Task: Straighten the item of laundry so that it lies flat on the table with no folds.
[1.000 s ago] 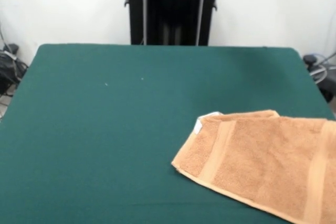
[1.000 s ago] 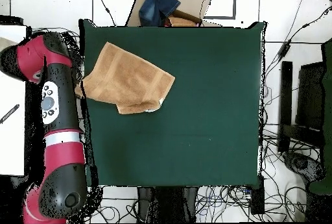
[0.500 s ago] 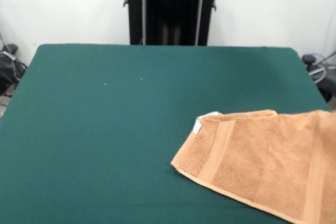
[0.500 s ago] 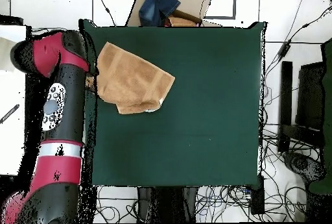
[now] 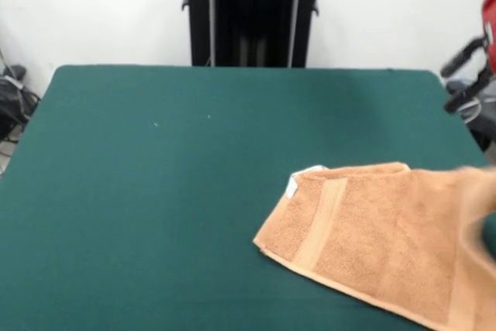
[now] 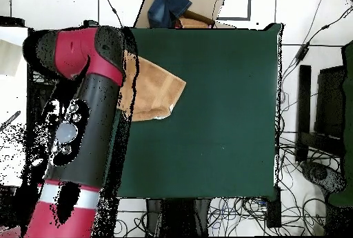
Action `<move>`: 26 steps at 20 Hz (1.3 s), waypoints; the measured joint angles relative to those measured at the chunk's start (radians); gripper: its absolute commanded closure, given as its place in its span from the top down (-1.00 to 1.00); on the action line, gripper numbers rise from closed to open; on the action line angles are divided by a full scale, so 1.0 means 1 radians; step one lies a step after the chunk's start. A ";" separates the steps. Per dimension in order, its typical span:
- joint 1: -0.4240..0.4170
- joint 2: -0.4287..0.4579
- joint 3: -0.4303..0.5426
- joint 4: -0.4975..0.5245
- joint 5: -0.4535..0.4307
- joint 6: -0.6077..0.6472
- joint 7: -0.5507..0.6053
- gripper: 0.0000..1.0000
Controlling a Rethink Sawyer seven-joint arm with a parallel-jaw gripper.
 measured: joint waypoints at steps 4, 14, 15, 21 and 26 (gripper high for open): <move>-0.006 -0.059 0.000 0.042 -0.017 0.000 -0.040 1.00; -0.006 -0.102 0.005 0.072 -0.034 0.000 -0.049 1.00; -0.007 -0.101 0.006 0.074 -0.034 0.000 -0.049 1.00; -0.028 -0.091 0.022 0.076 -0.034 -0.011 -0.049 1.00; -0.045 -0.058 0.027 0.076 -0.066 -0.097 -0.049 1.00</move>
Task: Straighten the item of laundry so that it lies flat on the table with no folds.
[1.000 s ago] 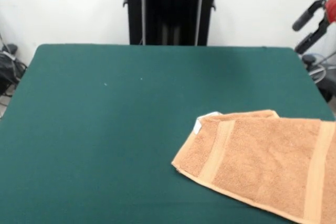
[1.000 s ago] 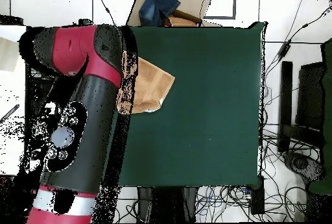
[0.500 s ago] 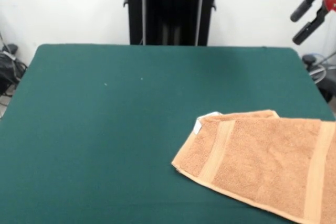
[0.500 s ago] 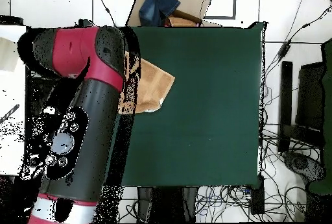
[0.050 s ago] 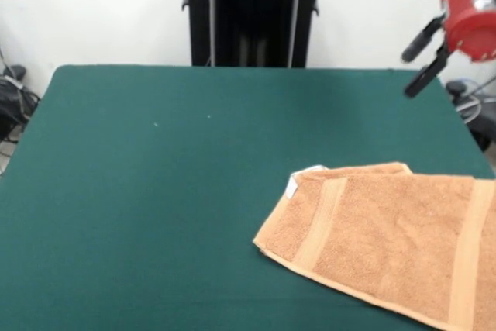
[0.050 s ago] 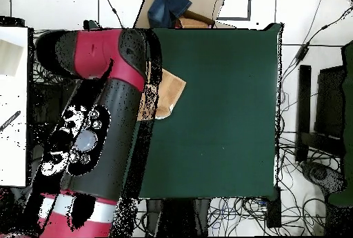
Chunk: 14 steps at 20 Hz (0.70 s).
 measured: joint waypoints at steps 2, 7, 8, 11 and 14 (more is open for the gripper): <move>-0.002 0.021 0.000 0.000 -0.027 -0.047 0.000 1.00; -0.002 0.054 0.001 0.000 -0.061 -0.087 0.000 1.00; -0.002 0.058 0.001 0.000 -0.065 -0.089 0.000 1.00; -0.002 0.073 0.001 0.003 -0.078 -0.090 0.000 1.00; -0.002 0.085 0.001 0.003 -0.079 -0.090 0.000 1.00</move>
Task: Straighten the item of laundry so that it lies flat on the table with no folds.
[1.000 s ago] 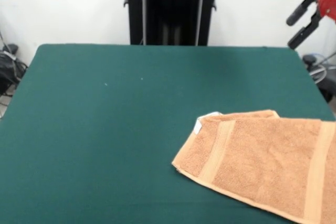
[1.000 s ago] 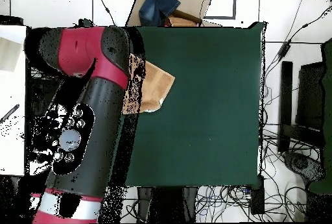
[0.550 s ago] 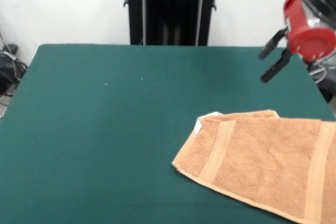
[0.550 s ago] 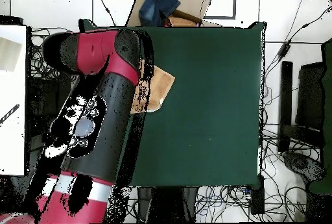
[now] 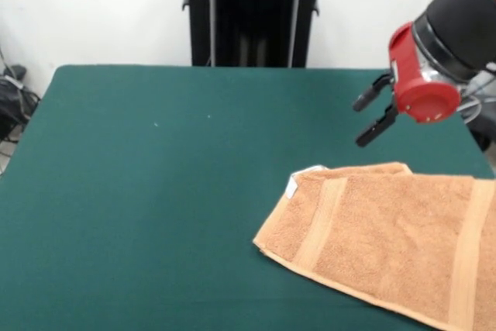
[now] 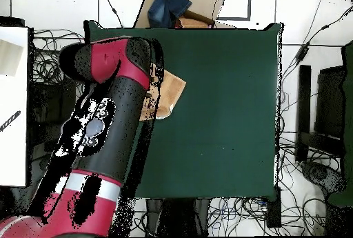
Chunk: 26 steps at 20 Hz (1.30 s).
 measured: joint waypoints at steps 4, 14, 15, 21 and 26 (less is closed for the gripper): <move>0.000 0.017 0.000 0.000 -0.001 0.000 0.000 1.00; 0.002 0.050 0.000 0.000 -0.030 0.000 0.000 1.00; 0.002 0.054 0.000 0.000 -0.030 0.000 0.000 1.00; 0.003 0.078 0.000 0.000 -0.030 0.000 0.000 1.00; 0.008 0.108 0.000 -0.004 -0.029 0.000 0.000 1.00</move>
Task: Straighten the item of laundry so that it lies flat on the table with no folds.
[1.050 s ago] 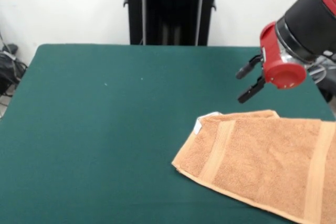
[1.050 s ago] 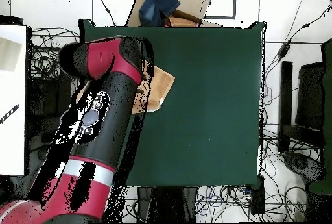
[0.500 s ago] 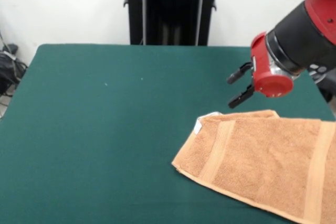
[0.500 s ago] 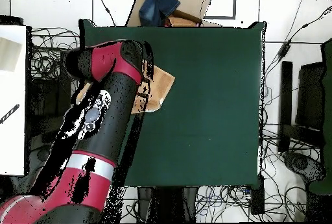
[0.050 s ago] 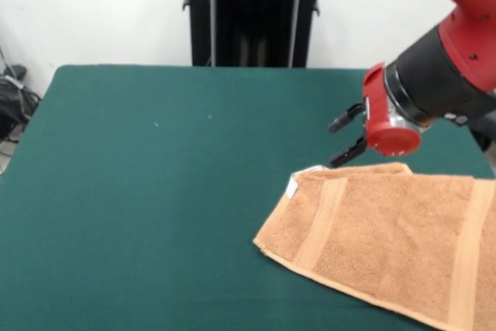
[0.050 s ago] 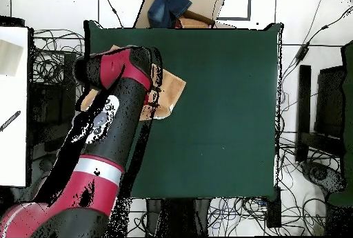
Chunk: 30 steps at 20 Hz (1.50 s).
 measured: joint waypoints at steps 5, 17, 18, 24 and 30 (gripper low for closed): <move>0.010 0.029 -0.001 -0.006 0.000 0.000 0.000 1.00; 0.024 0.082 -0.014 -0.010 0.000 0.000 0.000 1.00; 0.024 0.084 -0.014 -0.011 0.000 0.000 0.000 1.00; 0.024 0.090 -0.014 -0.011 0.000 -0.002 0.000 1.00; 0.024 0.090 -0.014 -0.011 0.001 -0.024 0.000 1.00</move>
